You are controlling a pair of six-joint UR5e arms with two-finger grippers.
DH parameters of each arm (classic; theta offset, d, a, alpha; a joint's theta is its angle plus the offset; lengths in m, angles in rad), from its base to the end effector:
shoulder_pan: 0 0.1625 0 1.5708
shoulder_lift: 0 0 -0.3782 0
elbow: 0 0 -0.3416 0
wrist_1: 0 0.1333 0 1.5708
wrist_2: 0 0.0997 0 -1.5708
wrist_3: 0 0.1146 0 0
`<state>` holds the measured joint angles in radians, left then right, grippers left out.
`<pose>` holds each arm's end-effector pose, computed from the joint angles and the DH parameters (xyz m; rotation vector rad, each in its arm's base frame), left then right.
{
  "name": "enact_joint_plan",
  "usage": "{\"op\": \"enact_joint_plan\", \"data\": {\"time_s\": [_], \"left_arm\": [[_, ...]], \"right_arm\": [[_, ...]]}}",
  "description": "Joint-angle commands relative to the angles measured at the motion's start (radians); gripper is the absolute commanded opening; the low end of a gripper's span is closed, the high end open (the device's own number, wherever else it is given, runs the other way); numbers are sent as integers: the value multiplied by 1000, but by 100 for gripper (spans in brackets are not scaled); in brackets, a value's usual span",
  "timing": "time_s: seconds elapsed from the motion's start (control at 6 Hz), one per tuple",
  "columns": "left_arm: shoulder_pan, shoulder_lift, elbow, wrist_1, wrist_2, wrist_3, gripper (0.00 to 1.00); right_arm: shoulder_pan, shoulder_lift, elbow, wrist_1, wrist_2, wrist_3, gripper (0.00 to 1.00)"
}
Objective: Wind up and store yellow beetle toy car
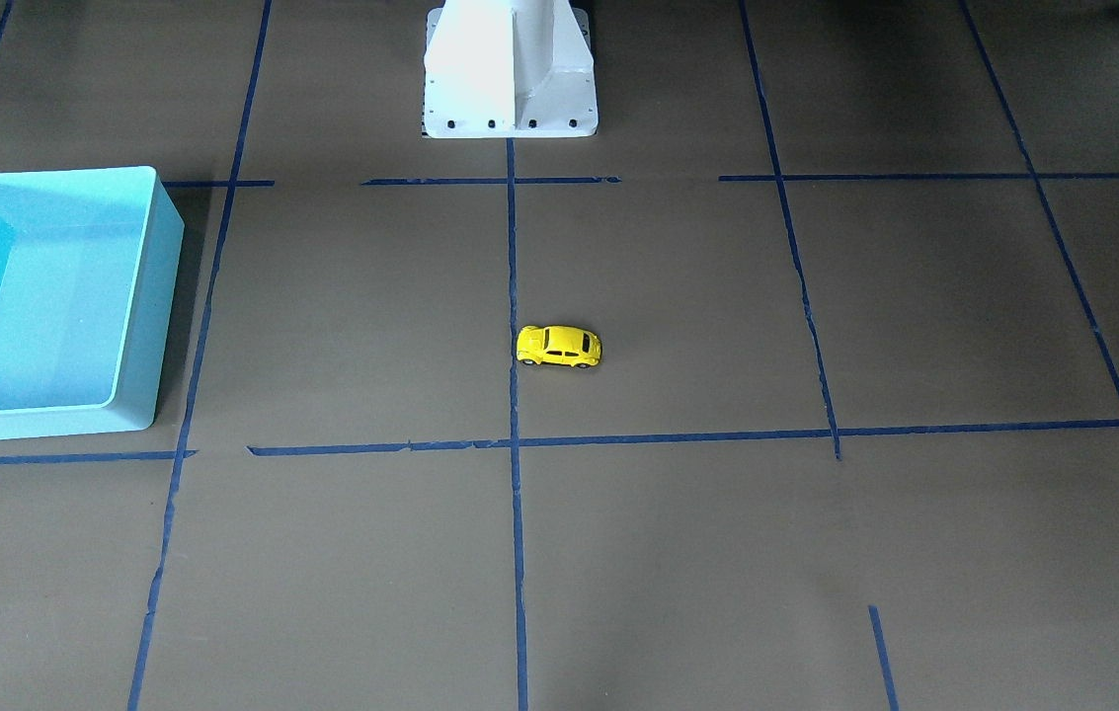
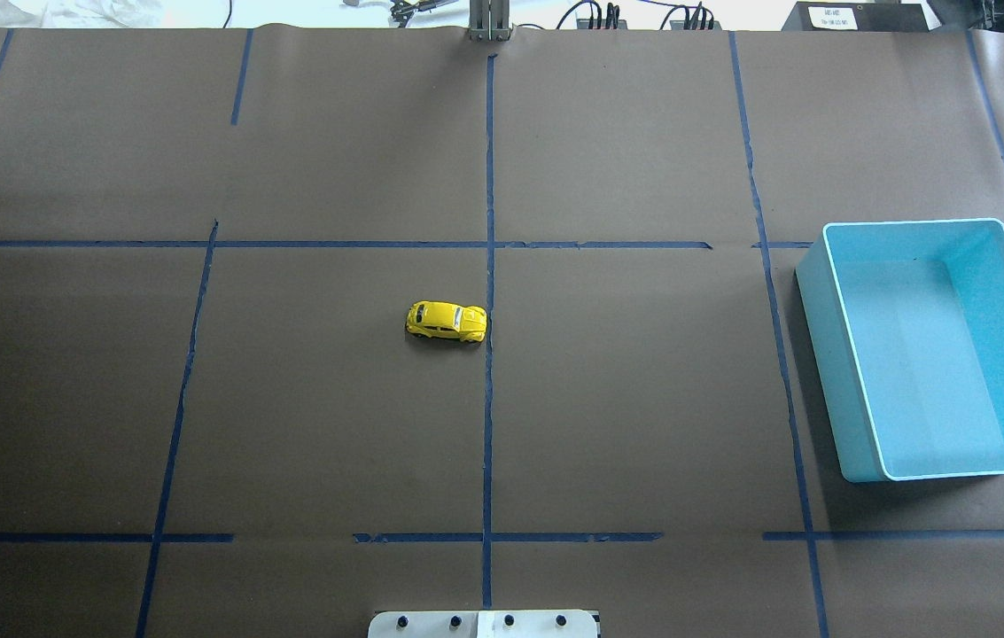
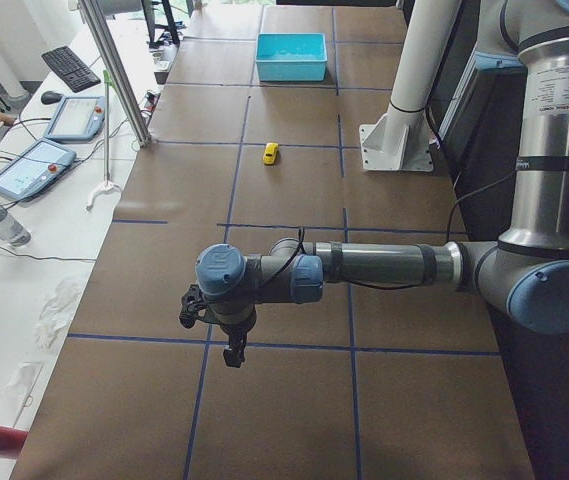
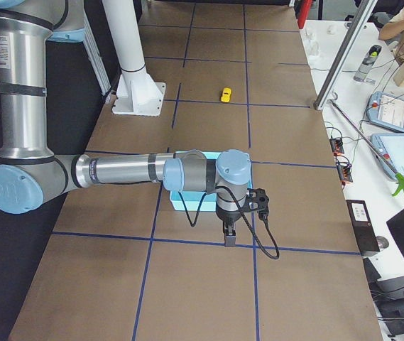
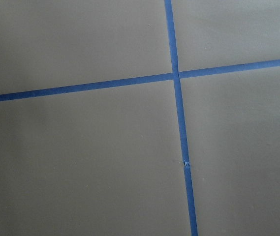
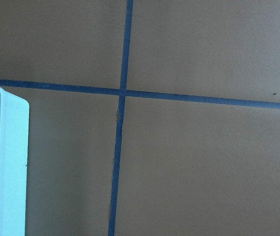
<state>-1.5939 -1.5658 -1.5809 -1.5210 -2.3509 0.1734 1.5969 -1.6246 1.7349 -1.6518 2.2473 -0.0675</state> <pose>-0.0627 -0.4343 0.6248 0.0343 0.7809 0.1251 0.0725 -0.4197 0.5890 0.0598 -0.6745 -0.0497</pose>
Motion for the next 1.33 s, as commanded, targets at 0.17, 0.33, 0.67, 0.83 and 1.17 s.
{"op": "enact_joint_plan", "data": {"time_s": [0.17, 0.33, 0.67, 0.83, 1.17], "left_arm": [[0, -8, 7, -1, -1, 1, 100], [0, -7, 6, 1, 2, 1, 100], [3, -25, -1, 5, 55, 0, 100], [6, -23, -10, 11, 64, 0, 100], [37, -60, -30, 13, 65, 0, 100]], "right_arm": [[0, 0, -1, 1, 0, -11, 100], [0, 0, -1, 1, 0, -11, 100], [0, 0, -1, 0, 0, -5, 100], [0, 0, -1, 0, 0, -5, 100], [0, -1, -3, 0, 0, -5, 100]]}}
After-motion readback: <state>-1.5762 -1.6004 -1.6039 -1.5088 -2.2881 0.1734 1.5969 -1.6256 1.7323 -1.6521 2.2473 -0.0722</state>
